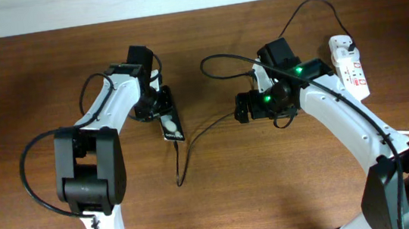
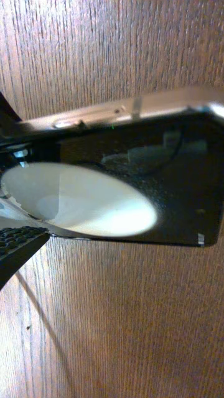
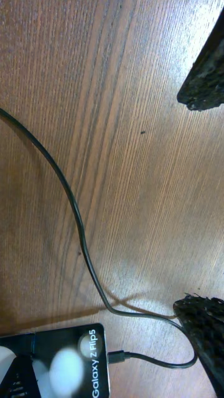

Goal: Plug charger to phone and switch on socket
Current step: 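Release the plug with the right gripper and lower the phone onto the table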

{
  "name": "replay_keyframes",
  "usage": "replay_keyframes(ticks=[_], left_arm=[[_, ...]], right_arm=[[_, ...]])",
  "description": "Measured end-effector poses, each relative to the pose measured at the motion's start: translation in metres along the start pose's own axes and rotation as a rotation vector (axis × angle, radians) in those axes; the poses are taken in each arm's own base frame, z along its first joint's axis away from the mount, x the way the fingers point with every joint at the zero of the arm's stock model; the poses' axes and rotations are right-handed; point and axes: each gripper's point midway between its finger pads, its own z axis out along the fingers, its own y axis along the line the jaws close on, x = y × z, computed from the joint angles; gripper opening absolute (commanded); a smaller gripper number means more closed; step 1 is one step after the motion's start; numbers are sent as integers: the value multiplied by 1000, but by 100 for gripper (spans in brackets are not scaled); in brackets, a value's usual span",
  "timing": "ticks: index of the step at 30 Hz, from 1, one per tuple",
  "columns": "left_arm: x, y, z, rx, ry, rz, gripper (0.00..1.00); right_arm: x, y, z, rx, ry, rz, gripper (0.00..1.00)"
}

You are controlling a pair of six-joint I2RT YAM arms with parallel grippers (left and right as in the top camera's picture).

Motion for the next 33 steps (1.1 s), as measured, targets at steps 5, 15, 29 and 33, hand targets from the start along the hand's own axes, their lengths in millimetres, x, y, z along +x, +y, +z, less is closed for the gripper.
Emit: replay_keyframes(ticks=[5,15,29,33], left_arm=[[0,0,0,-1,0,0,41],[0,1,0,-7,-2,0,43],[-3,5,-1,-9,-10,-9,55],[-28,38,-26,13,-49,-102,99]], right_arm=[[0,0,0,0,0,0,99],[0,0,0,0,0,0,99],[0,0,0,0,0,0,99],[0,0,0,1,-1,0,99]])
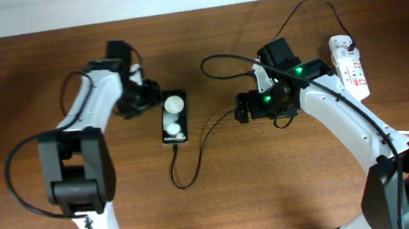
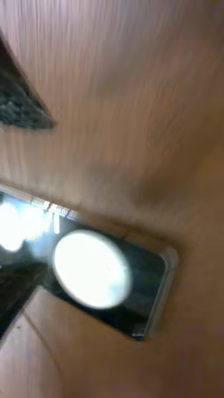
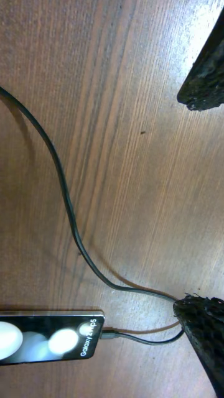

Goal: Plug charger to phone and switch on socket
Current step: 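Release the plug with the right gripper and lower the phone onto the table, then move the right gripper toward the power strip switch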

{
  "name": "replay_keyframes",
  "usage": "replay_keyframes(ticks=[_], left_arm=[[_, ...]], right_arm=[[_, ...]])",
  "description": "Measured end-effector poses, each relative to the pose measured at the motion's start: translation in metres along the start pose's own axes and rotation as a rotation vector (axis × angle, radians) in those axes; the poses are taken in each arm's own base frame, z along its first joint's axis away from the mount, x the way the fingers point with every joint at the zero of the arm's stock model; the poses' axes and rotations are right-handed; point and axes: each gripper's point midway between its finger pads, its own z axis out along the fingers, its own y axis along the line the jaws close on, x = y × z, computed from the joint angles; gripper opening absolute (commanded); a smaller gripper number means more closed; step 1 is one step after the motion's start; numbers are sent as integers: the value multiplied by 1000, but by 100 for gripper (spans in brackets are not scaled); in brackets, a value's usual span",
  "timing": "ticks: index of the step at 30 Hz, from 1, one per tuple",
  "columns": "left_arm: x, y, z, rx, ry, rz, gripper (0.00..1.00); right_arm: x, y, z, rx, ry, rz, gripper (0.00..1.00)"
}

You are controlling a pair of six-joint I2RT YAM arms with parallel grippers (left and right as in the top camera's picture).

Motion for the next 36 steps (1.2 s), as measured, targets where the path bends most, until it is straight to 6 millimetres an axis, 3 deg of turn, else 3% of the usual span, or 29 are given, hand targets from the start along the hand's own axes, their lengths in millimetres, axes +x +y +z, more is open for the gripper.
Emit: replay_keyframes(ticks=[2,4,5,7,8,10,12,13,14,15,16,17,18,21,22,23,25,28,30,35,36], left_arm=[[-18,24,-14,25,-33,-71,100],[-23,42,-19,28,-38,-116,99],[-25,49,-21,30,-41,-133,99],[-25,52,-22,33,-42,-141,99],[-25,52,-22,34,-42,-142,99],[-25,51,-22,37,-41,-142,99],[-25,51,-22,40,-41,-142,99],[-25,51,-22,40,-38,-142,99],[-25,51,-22,40,-40,-142,99],[-25,51,-22,40,-41,-142,99],[-25,51,-22,41,-41,-142,99],[-25,51,-22,40,-40,-142,99],[-25,51,-22,41,-41,-142,99],[-25,51,-22,41,-40,-142,99],[-25,51,-22,41,-41,-142,99],[-25,51,-22,41,-40,-142,99],[-25,51,-22,41,-40,-142,99],[-25,51,-22,41,-40,-142,99],[-25,51,-22,41,-41,-142,99],[-25,51,-22,40,-41,-142,99],[-25,51,-22,41,-41,-142,99]], right_arm=[[0,0,0,1,0,0,99],[0,0,0,1,0,0,99],[0,0,0,1,-1,0,88],[-5,1,0,-5,-22,-2,50],[-12,3,0,-11,-49,-10,39],[-5,-6,-9,45,-5,36,29],[-25,-20,-50,150,-46,84,24],[-44,-28,-81,197,-117,104,25],[-61,-38,-112,236,-192,129,43],[-72,-50,-140,273,-259,159,70],[-86,-73,-176,318,-352,220,89],[-92,-94,-196,354,-407,264,99],[-95,-121,-211,388,-453,333,99],[-91,-178,-226,464,-476,454,99],[-82,-225,-226,520,-453,554,99],[-80,-234,-224,530,-441,574,99],[-69,-276,-209,564,-379,659,99],[-50,-330,-174,585,-258,765,99],[-41,-350,-149,581,-188,801,99],[-37,-373,-83,539,-62,820,99],[-36,-378,-61,515,-33,824,99]])
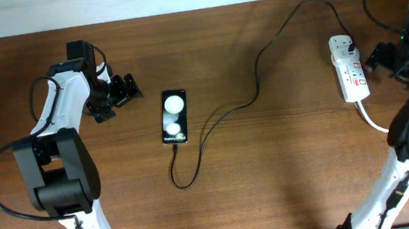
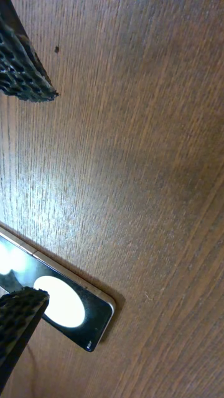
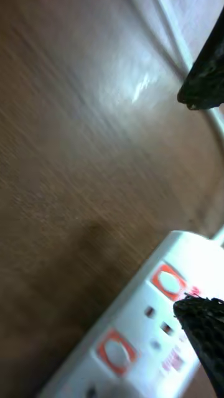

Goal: Plug charger to phone and switch on socket
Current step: 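Move the right gripper toward the power strip switch, then press the power strip's red switch down with the right gripper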

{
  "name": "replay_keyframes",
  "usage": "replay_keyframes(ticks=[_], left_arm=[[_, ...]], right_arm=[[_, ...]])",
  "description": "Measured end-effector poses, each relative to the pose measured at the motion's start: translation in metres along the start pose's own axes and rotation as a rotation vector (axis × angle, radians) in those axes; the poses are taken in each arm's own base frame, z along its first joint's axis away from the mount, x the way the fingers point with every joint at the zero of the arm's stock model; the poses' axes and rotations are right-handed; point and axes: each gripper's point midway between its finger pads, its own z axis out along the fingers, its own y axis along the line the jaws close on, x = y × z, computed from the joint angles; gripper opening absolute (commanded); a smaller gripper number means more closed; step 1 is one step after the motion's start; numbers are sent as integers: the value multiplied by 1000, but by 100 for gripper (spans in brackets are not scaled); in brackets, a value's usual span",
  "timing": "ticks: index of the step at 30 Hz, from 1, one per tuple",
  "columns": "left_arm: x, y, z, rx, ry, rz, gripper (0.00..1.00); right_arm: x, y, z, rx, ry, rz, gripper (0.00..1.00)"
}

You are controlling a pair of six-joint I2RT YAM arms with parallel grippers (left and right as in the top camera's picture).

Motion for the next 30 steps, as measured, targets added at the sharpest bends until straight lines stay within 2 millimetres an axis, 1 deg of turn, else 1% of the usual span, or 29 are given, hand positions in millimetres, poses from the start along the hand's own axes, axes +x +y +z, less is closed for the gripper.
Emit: replay_keyframes(ticks=[2,3,4,8,9,11,17,19,25,30], left_arm=[[0,0,0,0,0,0,99],[0,0,0,0,0,0,99],[0,0,0,0,0,0,99],[0,0,0,0,0,0,99],[0,0,0,0,0,0,99],[0,0,0,0,0,0,99],[0,0,0,0,0,0,99],[0,0,0,0,0,0,99],[0,0,0,0,0,0,99],[0,0,0,0,0,0,99]], right_arm=[[1,8,20,-25,30,-3,99],[-4,12,27,-36,16,2,98],[-5,13,27,-52,16,6,98],[-23,30,33,-128,-50,-9,99],[-25,37,32,-168,-57,-32,99],[-26,41,31,-191,-59,-47,99],[-21,41,30,-194,-38,-54,99],[-16,40,30,-191,-15,-59,99],[-16,42,31,-185,-21,-68,99],[-19,44,31,-187,-56,-84,99]])
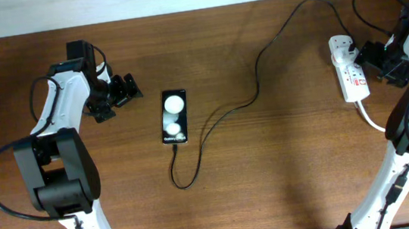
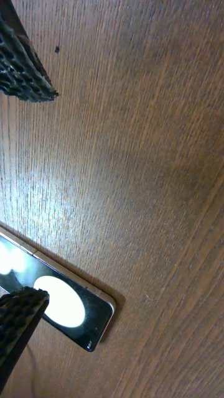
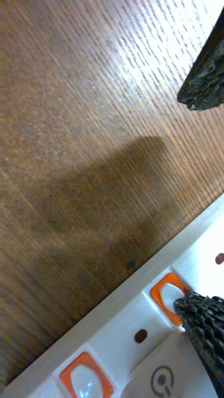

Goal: Plug charger to phone and switch on socket
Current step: 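Press the power strip's red switch down with the right gripper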

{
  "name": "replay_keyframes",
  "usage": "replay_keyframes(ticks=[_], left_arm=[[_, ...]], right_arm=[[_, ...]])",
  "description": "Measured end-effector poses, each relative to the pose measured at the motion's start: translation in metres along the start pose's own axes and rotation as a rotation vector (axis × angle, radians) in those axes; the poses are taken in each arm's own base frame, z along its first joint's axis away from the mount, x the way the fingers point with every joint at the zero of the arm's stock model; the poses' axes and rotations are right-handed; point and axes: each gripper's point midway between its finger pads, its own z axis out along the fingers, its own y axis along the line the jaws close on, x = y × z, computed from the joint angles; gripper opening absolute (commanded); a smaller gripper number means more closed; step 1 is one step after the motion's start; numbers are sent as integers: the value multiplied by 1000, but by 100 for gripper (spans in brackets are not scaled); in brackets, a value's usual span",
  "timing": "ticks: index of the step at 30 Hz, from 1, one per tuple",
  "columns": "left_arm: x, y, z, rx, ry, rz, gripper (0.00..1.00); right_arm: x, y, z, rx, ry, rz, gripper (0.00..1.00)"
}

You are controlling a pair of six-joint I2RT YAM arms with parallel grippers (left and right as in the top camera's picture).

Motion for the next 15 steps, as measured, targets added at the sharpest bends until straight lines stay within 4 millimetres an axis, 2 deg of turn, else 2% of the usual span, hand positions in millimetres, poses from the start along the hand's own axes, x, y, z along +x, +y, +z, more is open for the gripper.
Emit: replay_keyframes(ticks=[3,12,15], left_arm=[[0,0,0,0,0,0,99],[0,0,0,0,0,0,99],[0,0,0,0,0,0,99]], right_arm=[[-13,0,3,25,-59,-6,99],[-9,0,3,21,-41,16,99],[-1,2,0,8,-9,18,99]])
